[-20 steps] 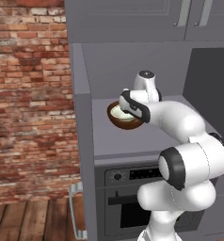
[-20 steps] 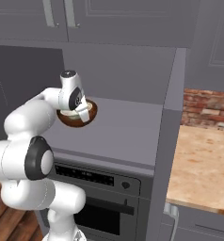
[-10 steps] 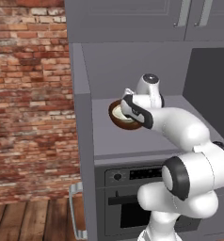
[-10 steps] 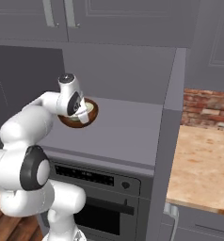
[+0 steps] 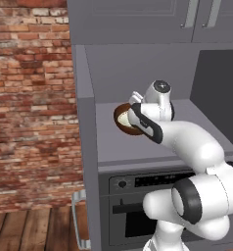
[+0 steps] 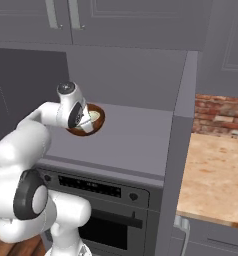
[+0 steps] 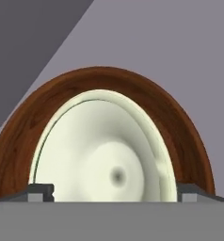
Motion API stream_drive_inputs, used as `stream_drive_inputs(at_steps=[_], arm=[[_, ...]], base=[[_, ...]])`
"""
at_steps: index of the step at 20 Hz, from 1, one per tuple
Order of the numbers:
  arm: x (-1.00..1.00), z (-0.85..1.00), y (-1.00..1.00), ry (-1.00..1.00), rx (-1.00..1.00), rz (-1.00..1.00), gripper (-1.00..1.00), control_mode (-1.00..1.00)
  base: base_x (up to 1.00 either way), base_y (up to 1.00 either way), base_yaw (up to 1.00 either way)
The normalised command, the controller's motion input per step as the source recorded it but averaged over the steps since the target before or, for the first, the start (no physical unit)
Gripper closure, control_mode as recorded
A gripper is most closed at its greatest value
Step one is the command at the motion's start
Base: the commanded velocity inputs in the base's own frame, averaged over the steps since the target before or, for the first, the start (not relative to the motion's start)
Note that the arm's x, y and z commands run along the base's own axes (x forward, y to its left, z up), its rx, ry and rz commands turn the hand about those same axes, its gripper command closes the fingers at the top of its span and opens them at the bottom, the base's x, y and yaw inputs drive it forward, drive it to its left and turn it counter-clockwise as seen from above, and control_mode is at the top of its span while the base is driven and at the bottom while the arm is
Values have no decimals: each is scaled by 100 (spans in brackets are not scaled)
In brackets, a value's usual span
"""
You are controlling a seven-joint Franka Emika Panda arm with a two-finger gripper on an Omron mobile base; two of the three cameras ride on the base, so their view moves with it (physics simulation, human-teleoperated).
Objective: Pick up the bowls on the counter and stack them on top of one another in the open cabinet. Place the smaller bowl on top of the larger bowl.
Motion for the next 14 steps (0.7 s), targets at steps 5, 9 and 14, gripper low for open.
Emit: stream_drive_inputs(at_steps=[5,9,14], arm=[[-5,20,0,-5,0,-1,-100,-100],[-2,20,0,-5,0,-1,-100,-100],[-5,16,0,-5,0,-1,-100,-100]], base=[[0,0,0],[0,0,0],[0,0,0]])
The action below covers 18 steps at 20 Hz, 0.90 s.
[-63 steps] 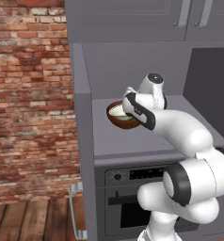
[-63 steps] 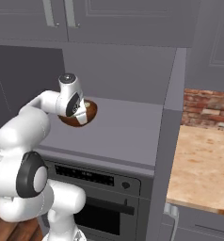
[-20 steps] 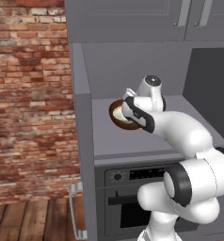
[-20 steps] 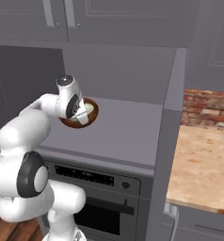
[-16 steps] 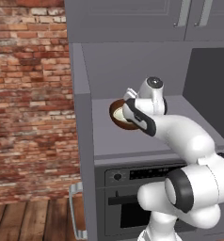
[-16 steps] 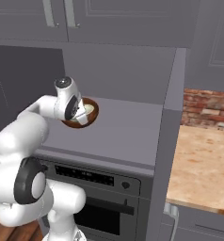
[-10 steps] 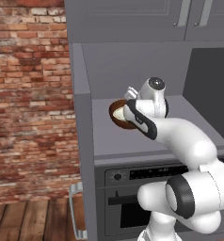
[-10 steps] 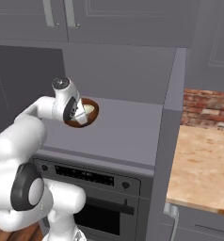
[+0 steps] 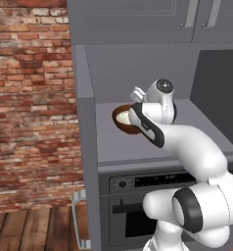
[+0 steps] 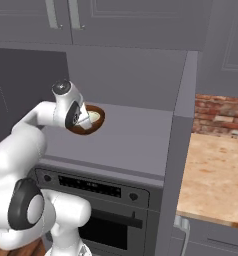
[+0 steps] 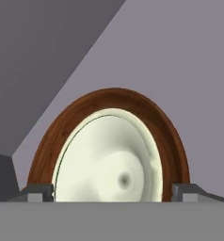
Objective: Pick up the bowls on the counter and stack them on top of one another in the open cabinet. Place the smaller bowl on top of the larger bowl.
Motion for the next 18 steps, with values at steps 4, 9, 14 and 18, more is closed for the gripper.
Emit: stream_drive_inputs(at_steps=[4,9,14,18], arm=[[-22,7,-3,-11,0,0,-100,-100],[-45,2,-10,-13,0,0,-100,-100],[-50,13,-10,-13,1,0,-100,-100],[-46,37,-7,-8,2,0,-100,-100]], base=[[0,0,0],[0,0,0],[0,0,0],[0,0,0]])
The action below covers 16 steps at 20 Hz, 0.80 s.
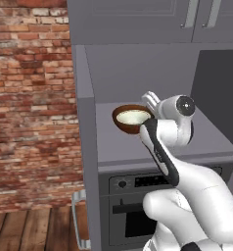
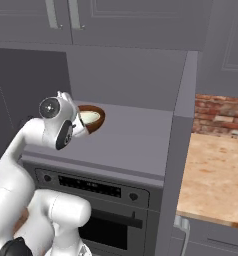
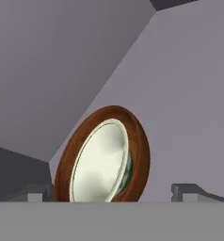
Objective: Pick up the bowls on the counter and stack them on top of one another in the open cabinet. Place the smaller bowl on top of the larger bowl.
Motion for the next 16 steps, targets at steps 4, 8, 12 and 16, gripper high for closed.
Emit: stream_drive_inputs(at_steps=[4,8,12,16], arm=[[-45,44,-8,-5,2,1,-100,-100],[-48,42,-10,-4,3,0,-100,-100],[-51,34,-9,-2,4,0,-100,-100],[-59,24,-6,-1,3,1,-100,-100]], base=[[0,0,0],[0,0,0],[0,0,0],[0,0,0]])
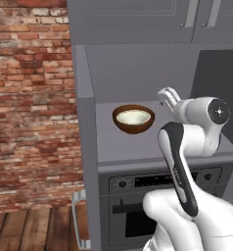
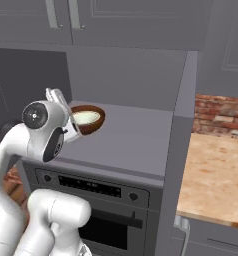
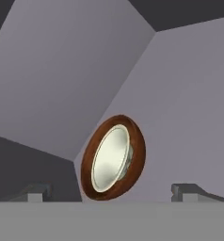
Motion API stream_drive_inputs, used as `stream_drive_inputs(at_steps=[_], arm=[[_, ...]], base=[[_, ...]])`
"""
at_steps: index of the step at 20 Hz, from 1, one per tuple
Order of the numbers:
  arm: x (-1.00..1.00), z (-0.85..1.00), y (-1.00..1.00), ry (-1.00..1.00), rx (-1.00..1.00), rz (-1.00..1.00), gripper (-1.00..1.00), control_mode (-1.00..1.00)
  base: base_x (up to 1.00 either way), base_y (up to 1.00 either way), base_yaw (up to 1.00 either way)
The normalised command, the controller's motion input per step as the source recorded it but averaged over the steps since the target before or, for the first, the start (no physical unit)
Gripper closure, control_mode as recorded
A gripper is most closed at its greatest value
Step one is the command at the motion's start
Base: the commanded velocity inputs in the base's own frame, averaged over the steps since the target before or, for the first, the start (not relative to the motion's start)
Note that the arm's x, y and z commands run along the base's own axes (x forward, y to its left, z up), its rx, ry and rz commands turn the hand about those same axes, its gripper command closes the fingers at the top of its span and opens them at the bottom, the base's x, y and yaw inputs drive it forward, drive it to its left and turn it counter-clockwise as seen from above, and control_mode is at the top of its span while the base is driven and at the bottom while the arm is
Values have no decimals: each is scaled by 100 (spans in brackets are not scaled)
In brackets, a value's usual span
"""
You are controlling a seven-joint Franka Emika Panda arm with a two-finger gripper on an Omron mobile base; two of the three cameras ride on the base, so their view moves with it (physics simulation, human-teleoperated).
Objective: Pick up the bowls on the counter and stack them on top of one another in the open cabinet. Place the smaller bowl on top of the larger bowl.
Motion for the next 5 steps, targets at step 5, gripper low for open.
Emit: stream_drive_inputs(at_steps=[5], arm=[[-62,19,-4,-2,2,2,-100,-100]], base=[[0,0,0]])
